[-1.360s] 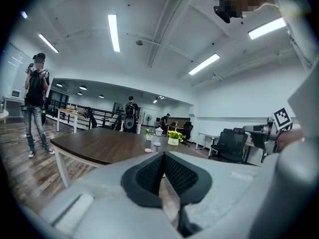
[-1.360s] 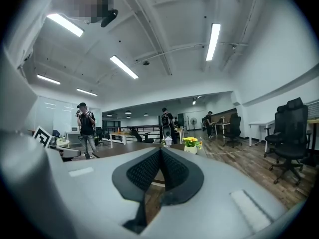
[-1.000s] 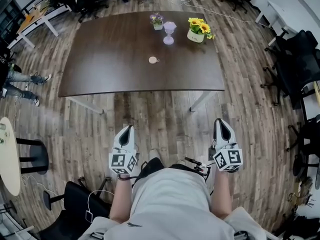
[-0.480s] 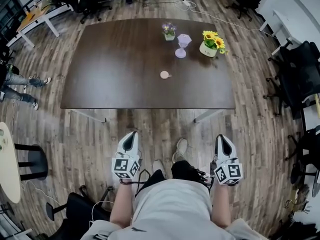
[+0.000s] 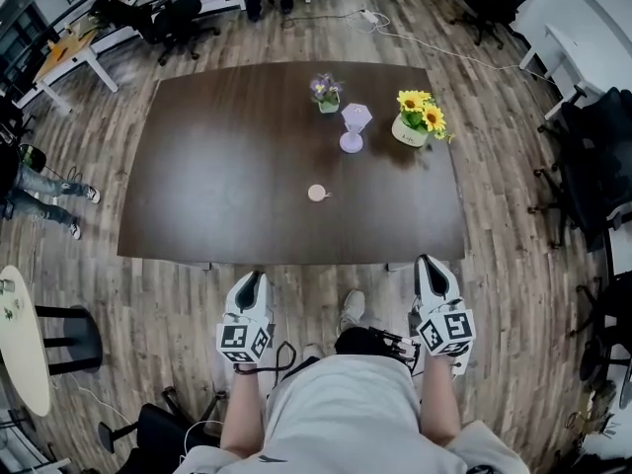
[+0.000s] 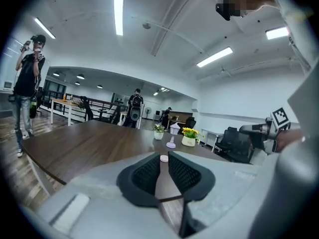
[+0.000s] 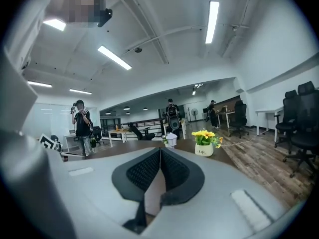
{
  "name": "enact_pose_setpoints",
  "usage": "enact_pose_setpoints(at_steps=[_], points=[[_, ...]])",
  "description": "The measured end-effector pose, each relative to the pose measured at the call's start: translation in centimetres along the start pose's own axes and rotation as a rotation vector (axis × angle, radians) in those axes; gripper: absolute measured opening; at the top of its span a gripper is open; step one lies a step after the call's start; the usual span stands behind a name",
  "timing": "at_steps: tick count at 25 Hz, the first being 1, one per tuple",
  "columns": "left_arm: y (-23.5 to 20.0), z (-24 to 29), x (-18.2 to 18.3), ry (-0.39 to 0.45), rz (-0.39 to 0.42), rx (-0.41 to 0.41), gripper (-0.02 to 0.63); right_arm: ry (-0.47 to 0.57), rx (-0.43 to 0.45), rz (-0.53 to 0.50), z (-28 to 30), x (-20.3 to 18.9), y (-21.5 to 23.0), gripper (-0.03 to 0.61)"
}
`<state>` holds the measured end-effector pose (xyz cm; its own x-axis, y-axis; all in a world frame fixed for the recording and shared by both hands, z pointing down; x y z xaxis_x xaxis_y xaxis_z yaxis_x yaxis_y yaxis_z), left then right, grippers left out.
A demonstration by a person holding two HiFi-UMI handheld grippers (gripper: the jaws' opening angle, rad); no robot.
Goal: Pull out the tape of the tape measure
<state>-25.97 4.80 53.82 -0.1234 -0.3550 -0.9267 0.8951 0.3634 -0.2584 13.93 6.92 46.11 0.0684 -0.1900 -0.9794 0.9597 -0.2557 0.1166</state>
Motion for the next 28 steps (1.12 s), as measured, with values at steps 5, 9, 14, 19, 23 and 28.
enact_pose_setpoints(at_steps=[5,9,14,19,23,28], points=[[0.8,6.1,1.9,0.018,0.001,0.059,0.089,0.017,0.068,-0.032,6.1,2.6,5.4,0.006],[2.1,10.1,2.6,0.034,-0.004,0.089,0.101,0.033,0.101,-0.052,9.6,3.9,9.8,0.009],[2.9,13.0,3.0,0.017,0.0,0.099,0.104,0.039,0.1,-0.029,11.8,4.6,13.2,0.009],[2.2,16.0,2.9,-0.069,0.048,0.057,0.137,0.015,0.081,0.015,13.0,3.8,13.9,0.009],[1.3,20.3,1.8,-0.16,0.085,-0.04,0.226,-0.011,0.088,0.016,13.8,3.4,13.2,0.012],[0.3,26.8,-0.3,-0.301,0.217,-0.172,0.325,-0.035,0.06,0.011,12.9,2.6,13.5,0.017]])
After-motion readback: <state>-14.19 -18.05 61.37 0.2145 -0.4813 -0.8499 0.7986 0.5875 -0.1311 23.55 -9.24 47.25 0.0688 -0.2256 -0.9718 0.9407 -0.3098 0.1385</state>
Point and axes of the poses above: the fingertips, and each gripper's own axes: z forward along the fingers, y to its right, x out of its top, the point moved 7 cm from there along -z, backward along the fingers, and after that the axes turned 3 degrees about -z, right-handed, at the moved point
